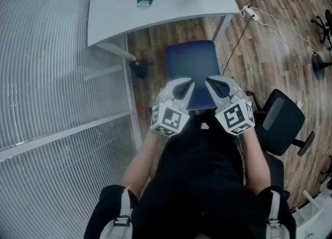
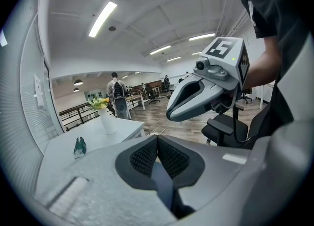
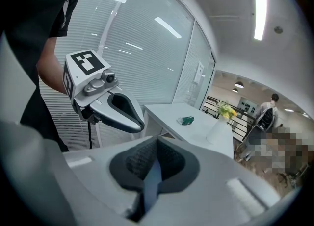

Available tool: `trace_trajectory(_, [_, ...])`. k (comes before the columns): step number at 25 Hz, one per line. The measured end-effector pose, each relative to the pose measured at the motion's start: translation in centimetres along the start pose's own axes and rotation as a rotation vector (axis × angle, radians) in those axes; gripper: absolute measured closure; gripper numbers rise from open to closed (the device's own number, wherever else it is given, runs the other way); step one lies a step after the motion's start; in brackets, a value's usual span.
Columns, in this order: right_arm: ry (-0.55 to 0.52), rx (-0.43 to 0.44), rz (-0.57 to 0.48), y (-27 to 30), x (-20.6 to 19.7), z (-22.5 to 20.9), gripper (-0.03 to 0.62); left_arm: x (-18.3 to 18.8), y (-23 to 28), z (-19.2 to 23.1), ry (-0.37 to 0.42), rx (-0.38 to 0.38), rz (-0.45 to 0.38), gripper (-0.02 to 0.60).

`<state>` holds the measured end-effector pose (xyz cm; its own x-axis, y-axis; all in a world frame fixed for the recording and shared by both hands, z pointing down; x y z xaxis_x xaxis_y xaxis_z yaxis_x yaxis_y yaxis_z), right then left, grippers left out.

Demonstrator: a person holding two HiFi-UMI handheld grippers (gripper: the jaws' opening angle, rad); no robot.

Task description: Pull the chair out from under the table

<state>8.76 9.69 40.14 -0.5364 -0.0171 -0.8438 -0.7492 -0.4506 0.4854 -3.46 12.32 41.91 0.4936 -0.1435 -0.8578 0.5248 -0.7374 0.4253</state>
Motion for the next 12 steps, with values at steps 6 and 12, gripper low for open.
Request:
trace_trajectory(6, [0.019, -0.009, -0.007, -0.13, 0.09, -0.11, 0.595, -0.09, -0.03, 0.16, 0.002, 0.003, 0.009, 0.571])
trace_trajectory(12, [0.032, -0.001, -0.023, 0.09, 0.22, -0.38, 0.595, -0.05, 0.26, 0.50, 0.002, 0.000, 0.011, 0.571])
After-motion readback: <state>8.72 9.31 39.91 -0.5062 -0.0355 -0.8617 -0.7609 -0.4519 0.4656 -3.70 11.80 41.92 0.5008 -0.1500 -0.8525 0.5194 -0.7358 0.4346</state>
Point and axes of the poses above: the fingertips, and each gripper's own axes: y forward along the fingers, z to its left, x out of its top, the point moved 7 cm from there along -y, backward along the fingers, and after that the axes turned 3 degrees about y, right-handed, at the moved point
